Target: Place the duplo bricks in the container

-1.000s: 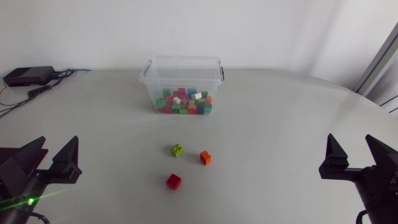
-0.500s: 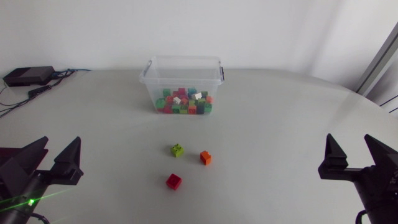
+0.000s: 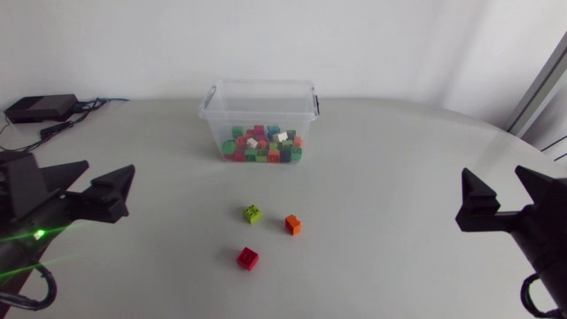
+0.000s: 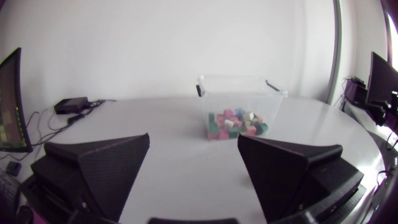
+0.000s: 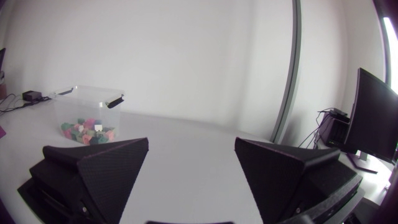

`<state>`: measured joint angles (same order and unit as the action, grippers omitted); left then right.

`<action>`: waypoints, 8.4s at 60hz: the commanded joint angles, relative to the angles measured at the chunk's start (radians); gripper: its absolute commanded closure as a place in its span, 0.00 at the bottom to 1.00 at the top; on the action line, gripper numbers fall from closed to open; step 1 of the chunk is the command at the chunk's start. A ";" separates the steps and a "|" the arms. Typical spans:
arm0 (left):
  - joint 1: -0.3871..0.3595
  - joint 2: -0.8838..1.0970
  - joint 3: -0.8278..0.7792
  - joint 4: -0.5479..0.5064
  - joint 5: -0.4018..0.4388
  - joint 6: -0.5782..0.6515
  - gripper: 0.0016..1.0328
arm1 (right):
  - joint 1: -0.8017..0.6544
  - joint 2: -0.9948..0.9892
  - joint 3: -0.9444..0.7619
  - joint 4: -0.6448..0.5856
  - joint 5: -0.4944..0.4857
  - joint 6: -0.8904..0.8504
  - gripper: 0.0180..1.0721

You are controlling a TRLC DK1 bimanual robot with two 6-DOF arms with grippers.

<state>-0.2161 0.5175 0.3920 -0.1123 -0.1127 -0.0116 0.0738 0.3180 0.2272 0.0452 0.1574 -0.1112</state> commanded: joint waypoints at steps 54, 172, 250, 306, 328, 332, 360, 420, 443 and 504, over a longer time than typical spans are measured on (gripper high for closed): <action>-0.454 1.164 0.671 -0.607 0.165 -0.099 0.08 | 0.228 0.762 0.506 -0.475 -0.190 0.084 0.05; -0.316 1.029 0.763 -0.696 0.156 -0.001 0.75 | 0.581 1.428 0.876 -0.587 -0.191 0.125 0.05; -0.117 1.116 1.038 -0.181 0.165 -0.028 0.75 | 0.649 1.652 1.008 -0.579 -0.093 0.130 0.82; -0.109 1.629 1.607 -0.286 0.117 -0.056 0.34 | 0.471 1.400 0.962 -0.601 -0.202 0.033 0.81; -0.128 1.449 1.519 -0.480 0.117 -0.021 0.04 | 0.419 1.296 1.049 -0.616 -0.206 -0.001 0.81; -0.140 1.377 1.432 -0.497 0.117 0.013 0.04 | 0.409 1.288 1.081 -0.617 -0.206 0.001 0.81; -0.247 1.053 0.798 -0.444 0.119 0.240 0.05 | 0.374 1.325 1.268 -0.554 -0.213 0.041 0.81; -0.322 1.455 0.855 -0.357 0.134 0.415 0.22 | 0.357 1.409 1.402 -0.404 -0.260 0.091 0.81; -0.322 1.497 0.855 -0.398 0.160 0.417 0.76 | 0.354 1.486 1.426 -0.309 -0.257 0.116 0.81; -0.236 1.135 0.751 -0.544 0.248 0.444 0.80 | 0.396 1.762 1.683 -0.245 -0.206 0.125 0.81</action>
<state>-0.4641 1.6802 1.1702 -0.6460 0.1234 0.4202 0.4599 2.0384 1.8759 -0.1837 -0.0555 -0.0029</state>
